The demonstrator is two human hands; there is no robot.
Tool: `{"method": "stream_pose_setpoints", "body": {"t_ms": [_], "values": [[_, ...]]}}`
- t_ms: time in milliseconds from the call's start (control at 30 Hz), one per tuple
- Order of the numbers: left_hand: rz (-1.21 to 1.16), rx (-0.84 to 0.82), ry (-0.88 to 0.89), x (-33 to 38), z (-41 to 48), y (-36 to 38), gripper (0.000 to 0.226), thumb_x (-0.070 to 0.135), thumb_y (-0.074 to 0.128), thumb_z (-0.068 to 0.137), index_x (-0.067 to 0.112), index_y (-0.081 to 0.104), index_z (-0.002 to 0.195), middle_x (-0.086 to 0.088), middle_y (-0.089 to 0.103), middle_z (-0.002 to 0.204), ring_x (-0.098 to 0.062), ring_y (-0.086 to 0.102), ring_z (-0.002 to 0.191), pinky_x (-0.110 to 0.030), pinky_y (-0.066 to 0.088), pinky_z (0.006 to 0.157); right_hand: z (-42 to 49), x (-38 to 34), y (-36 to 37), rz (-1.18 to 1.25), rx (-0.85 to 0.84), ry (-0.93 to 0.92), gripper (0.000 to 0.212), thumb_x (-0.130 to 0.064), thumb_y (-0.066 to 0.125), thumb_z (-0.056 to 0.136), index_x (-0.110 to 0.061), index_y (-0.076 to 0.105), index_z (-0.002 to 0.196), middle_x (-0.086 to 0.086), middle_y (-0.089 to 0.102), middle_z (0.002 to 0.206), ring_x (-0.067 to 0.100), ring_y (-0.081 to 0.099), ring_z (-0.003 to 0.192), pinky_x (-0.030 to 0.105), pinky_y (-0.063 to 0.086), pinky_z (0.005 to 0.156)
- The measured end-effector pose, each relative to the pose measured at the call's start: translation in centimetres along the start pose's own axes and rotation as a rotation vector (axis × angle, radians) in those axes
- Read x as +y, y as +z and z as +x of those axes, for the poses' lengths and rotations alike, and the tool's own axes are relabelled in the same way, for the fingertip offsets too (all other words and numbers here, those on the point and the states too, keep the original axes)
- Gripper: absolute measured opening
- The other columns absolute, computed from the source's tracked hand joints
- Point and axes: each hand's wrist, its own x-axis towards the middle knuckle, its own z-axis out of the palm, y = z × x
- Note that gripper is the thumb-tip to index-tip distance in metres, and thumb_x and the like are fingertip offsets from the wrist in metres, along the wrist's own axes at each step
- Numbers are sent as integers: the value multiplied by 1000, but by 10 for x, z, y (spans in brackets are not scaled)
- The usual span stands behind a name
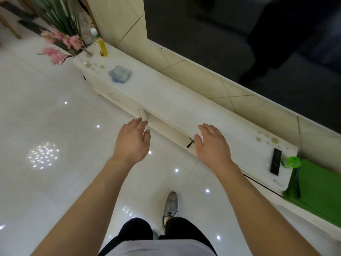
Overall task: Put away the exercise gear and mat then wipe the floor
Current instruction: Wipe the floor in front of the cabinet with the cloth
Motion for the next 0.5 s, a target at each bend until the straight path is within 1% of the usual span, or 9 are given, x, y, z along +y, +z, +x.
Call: {"method": "stream_pose_setpoints", "body": {"t_ms": [100, 200, 267, 400, 500], "values": [[-3, -8, 5, -17, 27, -14, 52, 32, 33, 97, 7, 54, 138, -16, 50, 145, -32, 42, 137, -46, 29, 115, 26, -20, -2, -21, -21, 9, 48, -31, 37, 102, -9, 42, 144, 8, 38, 152, 25, 28, 142, 36, 19, 119], [-14, -17, 21, -39, 54, -26, 46, 28, 38, 100, 7, 53, 139, -15, 49, 146, -32, 41, 137, -44, 28, 116, 53, -44, 2, -31, 1, 17, 48, -32, 38, 101, -7, 46, 141, 9, 43, 149, 26, 33, 140, 37, 23, 117], [-16, -25, 36, -57, 72, -34, 49, 29, 36, 99, 6, 53, 138, -15, 50, 146, -32, 42, 136, -43, 28, 115, 69, -62, 6, -38, 4, 26, 49, -34, 35, 100, -8, 46, 141, 9, 43, 148, 27, 33, 140, 37, 24, 117], [-28, -52, 85, -98, 113, -49, 53, 31, 34, 95, 5, 55, 136, -16, 52, 143, -33, 45, 133, -44, 31, 113, 100, -104, 21, -72, 0, 76, 49, -34, 34, 101, -9, 45, 142, 8, 42, 150, 26, 31, 141, 35, 20, 117], [-25, -75, 141, -130, 142, -61, 54, 31, 35, 94, 4, 56, 135, -17, 53, 142, -33, 46, 132, -45, 33, 113, 119, -139, 36, -52, 36, 117, 55, -38, 30, 97, -7, 49, 138, 11, 46, 146, 29, 36, 138, 38, 25, 116]]}}
